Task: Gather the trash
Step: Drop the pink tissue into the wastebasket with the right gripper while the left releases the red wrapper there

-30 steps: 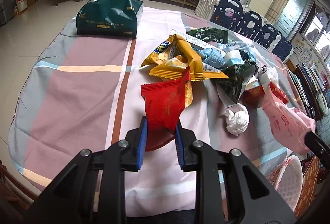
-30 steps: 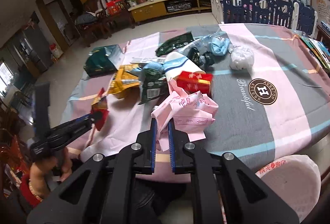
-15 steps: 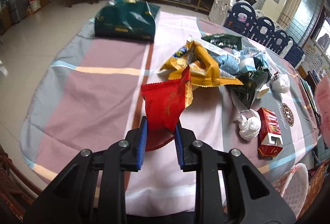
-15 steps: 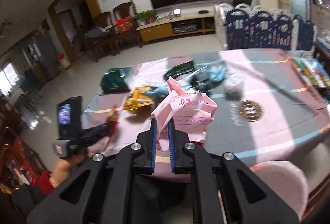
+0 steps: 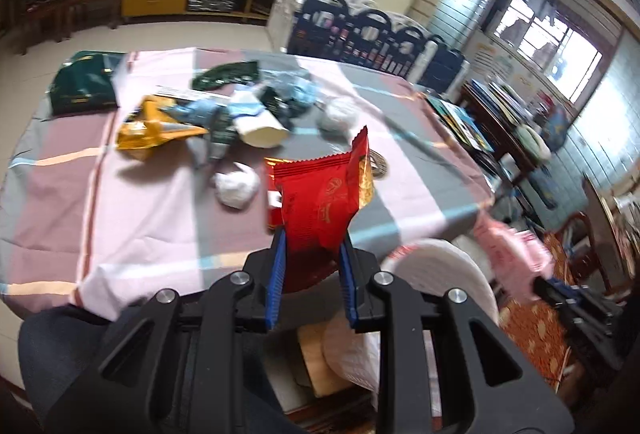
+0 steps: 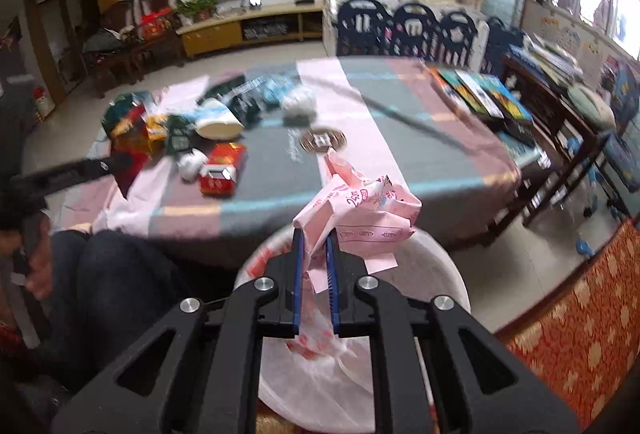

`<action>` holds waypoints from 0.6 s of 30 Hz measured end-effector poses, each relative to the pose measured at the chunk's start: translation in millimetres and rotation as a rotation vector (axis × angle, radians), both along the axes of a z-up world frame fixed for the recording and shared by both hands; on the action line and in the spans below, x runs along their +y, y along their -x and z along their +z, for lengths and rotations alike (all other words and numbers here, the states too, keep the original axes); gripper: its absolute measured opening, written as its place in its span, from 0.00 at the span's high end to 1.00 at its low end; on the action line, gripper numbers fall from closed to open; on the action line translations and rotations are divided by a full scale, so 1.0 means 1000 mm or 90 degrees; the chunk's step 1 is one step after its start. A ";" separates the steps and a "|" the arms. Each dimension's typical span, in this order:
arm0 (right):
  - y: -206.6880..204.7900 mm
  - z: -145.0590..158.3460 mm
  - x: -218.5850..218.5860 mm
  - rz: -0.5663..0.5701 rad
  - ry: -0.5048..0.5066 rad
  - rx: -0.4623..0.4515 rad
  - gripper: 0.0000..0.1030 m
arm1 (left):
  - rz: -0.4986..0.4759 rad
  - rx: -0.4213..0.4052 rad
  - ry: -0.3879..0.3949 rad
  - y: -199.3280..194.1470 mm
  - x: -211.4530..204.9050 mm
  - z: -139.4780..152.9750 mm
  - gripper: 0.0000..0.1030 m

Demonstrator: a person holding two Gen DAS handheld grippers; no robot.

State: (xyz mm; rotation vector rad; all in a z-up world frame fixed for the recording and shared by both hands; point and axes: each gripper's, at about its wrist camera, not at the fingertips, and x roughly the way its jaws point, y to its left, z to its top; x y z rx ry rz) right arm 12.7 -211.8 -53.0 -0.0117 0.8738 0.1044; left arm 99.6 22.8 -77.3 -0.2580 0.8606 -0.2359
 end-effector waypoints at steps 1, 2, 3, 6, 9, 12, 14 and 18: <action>0.002 -0.008 -0.005 -0.008 -0.005 0.023 0.89 | -0.011 0.001 0.000 0.003 -0.007 0.001 0.75; 0.005 -0.015 -0.011 -0.014 -0.016 0.043 0.89 | -0.024 0.002 -0.001 0.005 -0.015 0.003 0.75; 0.006 -0.022 -0.016 -0.021 -0.033 0.066 0.87 | -0.034 0.002 -0.002 0.009 -0.021 0.003 0.75; 0.011 -0.027 -0.029 -0.052 -0.059 0.078 0.51 | -0.075 0.005 -0.003 0.016 -0.042 0.006 0.75; 0.019 -0.006 -0.049 -0.102 -0.084 0.026 0.30 | -0.131 0.020 0.008 0.020 -0.064 0.003 0.75; 0.027 0.015 -0.071 -0.146 -0.113 -0.015 0.30 | -0.217 0.059 0.049 0.023 -0.095 -0.007 0.74; 0.032 0.028 -0.087 -0.176 -0.125 -0.039 0.29 | -0.281 0.088 0.074 0.026 -0.117 -0.015 0.73; 0.037 0.040 -0.111 -0.217 -0.155 -0.057 0.29 | -0.373 0.119 0.077 0.033 -0.155 -0.030 0.32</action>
